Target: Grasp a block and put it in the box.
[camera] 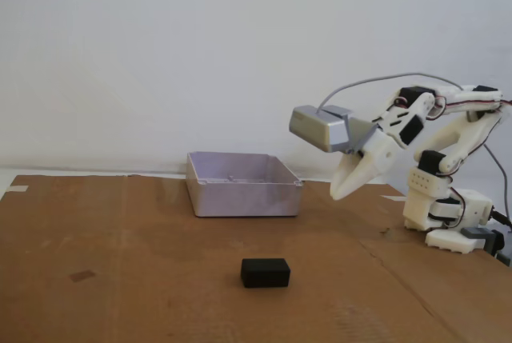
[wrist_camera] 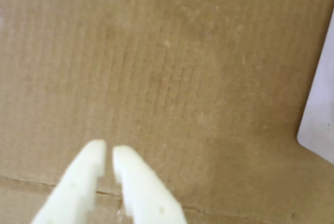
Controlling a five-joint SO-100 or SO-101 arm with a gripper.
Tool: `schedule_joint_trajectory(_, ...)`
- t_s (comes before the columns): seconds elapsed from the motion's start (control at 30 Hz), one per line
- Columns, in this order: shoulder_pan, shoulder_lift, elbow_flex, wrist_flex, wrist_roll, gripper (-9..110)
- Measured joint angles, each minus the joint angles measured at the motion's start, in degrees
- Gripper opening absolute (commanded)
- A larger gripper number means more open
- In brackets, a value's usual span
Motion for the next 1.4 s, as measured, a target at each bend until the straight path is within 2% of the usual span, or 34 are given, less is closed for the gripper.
schedule_joint_trajectory(0.43,-4.4,-12.8,-6.0,-9.0,0.0,0)
schedule_joint_trajectory(0.9,-6.6,-30.7,-18.6,-9.4,2.2,0)
schedule_joint_trajectory(1.4,-7.0,-41.8,-30.9,-9.4,2.3,0)
